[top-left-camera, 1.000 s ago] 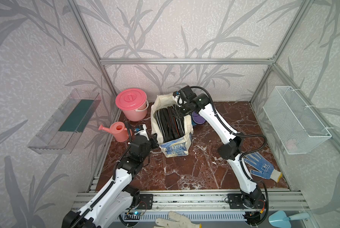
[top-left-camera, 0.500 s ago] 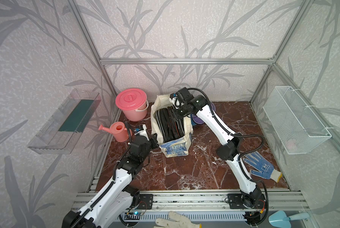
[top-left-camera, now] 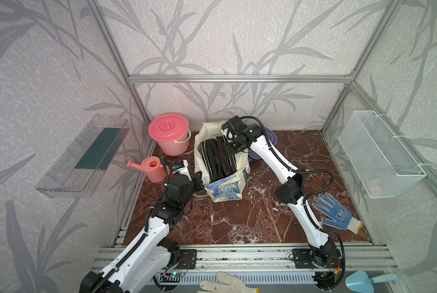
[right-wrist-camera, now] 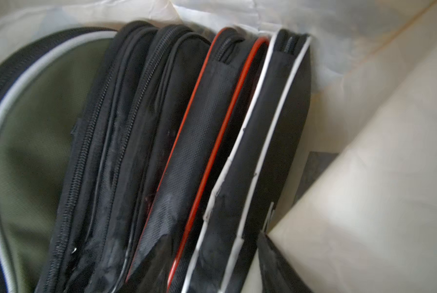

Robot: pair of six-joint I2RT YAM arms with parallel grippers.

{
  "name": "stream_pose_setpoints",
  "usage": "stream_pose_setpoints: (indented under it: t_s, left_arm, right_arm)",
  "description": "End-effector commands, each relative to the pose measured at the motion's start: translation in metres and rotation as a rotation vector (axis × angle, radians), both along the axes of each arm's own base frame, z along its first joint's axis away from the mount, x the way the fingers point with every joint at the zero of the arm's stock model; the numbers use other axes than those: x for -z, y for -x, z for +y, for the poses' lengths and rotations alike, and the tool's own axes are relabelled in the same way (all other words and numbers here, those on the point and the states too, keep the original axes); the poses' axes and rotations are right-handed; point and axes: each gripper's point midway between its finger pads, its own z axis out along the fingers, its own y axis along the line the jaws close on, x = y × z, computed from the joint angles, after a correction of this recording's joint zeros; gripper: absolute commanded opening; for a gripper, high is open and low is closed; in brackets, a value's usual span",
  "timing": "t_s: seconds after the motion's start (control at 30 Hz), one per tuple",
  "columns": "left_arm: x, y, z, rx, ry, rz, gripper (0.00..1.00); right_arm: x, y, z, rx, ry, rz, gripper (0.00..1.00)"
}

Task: Remove the ping pong set from the canvas bag
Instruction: Pick up the ping pong set from the canvas bag.

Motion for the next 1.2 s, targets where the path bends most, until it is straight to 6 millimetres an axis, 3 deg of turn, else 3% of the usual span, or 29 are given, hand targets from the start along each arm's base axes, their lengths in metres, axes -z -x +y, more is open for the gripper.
stream_pose_setpoints:
  t_s: [0.0,0.8,1.17]
  left_arm:
    - [0.004,0.004,-0.003,0.026,-0.008,0.000,0.00]
    - [0.009,0.007,-0.001,0.016,-0.005,0.004,0.00]
    - [0.008,0.007,-0.001,0.016,-0.004,0.002,0.00]
  right_arm:
    - [0.013,-0.011,-0.026,0.055,0.107,-0.014,0.51]
    - [-0.026,-0.004,-0.018,0.027,-0.036,-0.012,0.59]
    - [-0.034,-0.004,-0.018,0.031,-0.082,-0.001,0.54]
